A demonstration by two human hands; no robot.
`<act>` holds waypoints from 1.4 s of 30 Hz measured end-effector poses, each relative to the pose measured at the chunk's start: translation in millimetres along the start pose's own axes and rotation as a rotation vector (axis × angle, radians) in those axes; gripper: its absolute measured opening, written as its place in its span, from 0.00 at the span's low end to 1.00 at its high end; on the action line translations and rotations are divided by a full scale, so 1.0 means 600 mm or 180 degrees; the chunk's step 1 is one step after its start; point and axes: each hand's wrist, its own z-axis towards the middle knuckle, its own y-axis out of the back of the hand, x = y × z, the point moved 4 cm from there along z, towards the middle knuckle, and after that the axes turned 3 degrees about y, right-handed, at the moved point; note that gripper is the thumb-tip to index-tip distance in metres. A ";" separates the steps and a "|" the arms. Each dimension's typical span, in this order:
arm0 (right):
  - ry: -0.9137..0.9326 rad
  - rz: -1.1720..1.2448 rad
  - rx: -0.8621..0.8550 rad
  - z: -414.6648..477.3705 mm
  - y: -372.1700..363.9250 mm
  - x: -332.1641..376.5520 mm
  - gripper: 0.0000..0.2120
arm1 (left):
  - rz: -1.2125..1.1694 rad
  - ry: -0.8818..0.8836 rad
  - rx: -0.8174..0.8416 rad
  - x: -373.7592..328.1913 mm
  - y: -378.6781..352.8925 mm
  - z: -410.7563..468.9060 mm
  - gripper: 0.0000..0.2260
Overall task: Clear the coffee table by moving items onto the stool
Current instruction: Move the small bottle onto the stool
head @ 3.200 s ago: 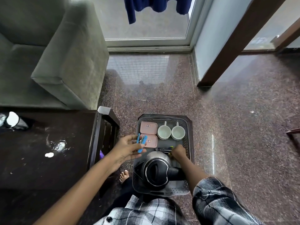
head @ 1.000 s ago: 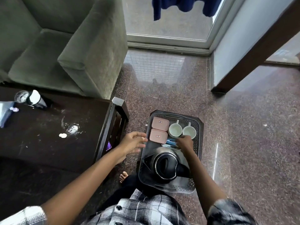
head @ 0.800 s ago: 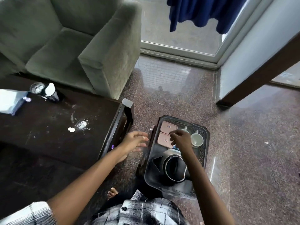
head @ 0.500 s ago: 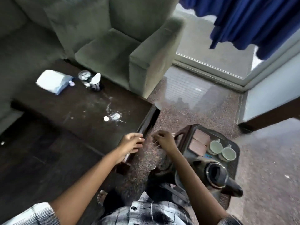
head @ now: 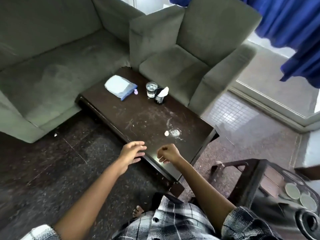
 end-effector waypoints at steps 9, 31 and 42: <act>-0.0587 0.0012 -0.1261 0.167 0.020 -0.009 0.14 | 0.0153 -0.0007 -0.0040 -0.086 0.074 0.107 0.10; -0.0887 -0.0313 -0.0976 0.487 0.026 -0.001 0.12 | 0.1444 -0.0067 0.0038 -0.204 0.142 0.391 0.13; 0.0614 0.0932 0.0376 0.456 -0.046 0.328 0.09 | 0.2171 -0.1666 -0.0347 -0.336 0.163 0.414 0.18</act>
